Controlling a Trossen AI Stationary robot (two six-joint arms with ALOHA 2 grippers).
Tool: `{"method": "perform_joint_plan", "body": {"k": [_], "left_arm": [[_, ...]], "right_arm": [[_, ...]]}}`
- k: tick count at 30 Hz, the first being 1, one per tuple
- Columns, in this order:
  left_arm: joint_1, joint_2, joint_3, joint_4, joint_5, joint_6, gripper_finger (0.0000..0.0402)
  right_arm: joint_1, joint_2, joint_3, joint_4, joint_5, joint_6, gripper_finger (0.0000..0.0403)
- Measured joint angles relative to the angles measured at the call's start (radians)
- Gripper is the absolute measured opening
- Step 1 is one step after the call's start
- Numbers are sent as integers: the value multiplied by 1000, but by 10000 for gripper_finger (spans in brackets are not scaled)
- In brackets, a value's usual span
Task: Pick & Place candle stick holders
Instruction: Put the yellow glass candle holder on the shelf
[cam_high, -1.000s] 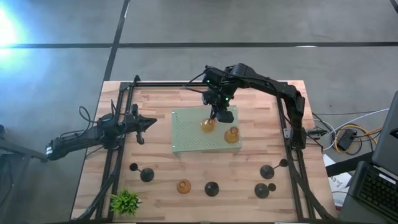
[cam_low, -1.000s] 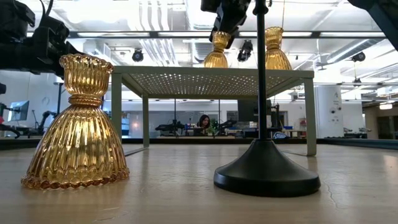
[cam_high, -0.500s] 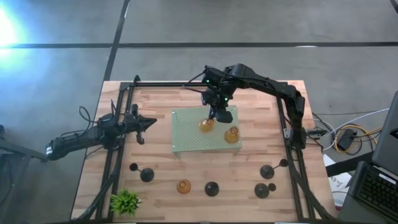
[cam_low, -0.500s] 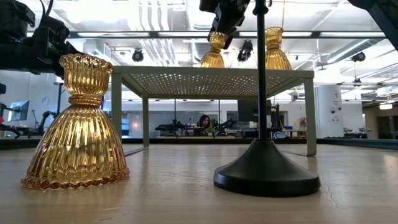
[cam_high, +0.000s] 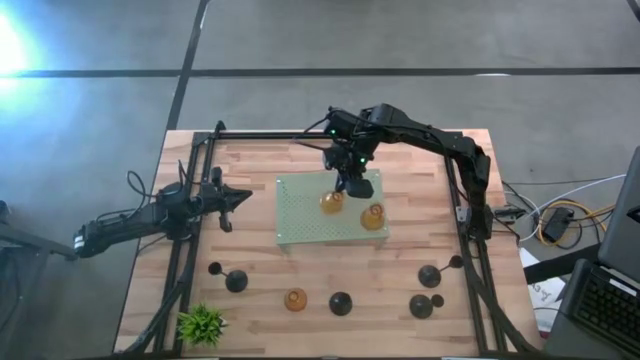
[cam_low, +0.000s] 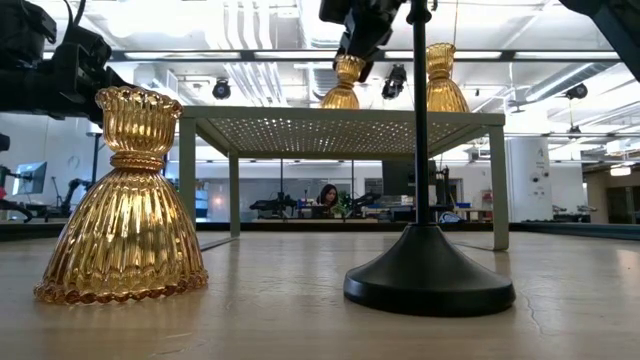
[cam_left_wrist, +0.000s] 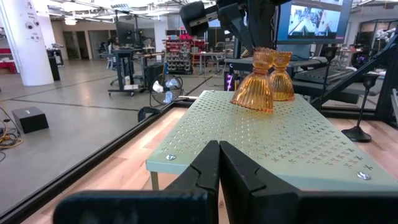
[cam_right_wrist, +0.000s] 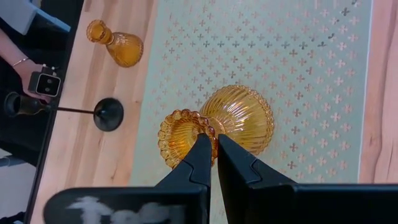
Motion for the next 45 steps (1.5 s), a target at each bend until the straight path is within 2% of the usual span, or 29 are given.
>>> {"method": "perform_joint_plan", "body": {"k": [5, 14, 21, 45], "left_arm": [[0, 0, 0, 0, 0, 0, 14], [0, 0, 0, 0, 0, 0, 14], [0, 0, 0, 0, 0, 0, 14], [0, 0, 0, 0, 0, 0, 14]], "right_arm": [[0, 0, 0, 3, 0, 15, 17], [0, 0, 0, 2, 2, 30, 71], [0, 0, 0, 28, 2, 28, 96], [29, -15, 11, -10, 3, 25, 90]]}}
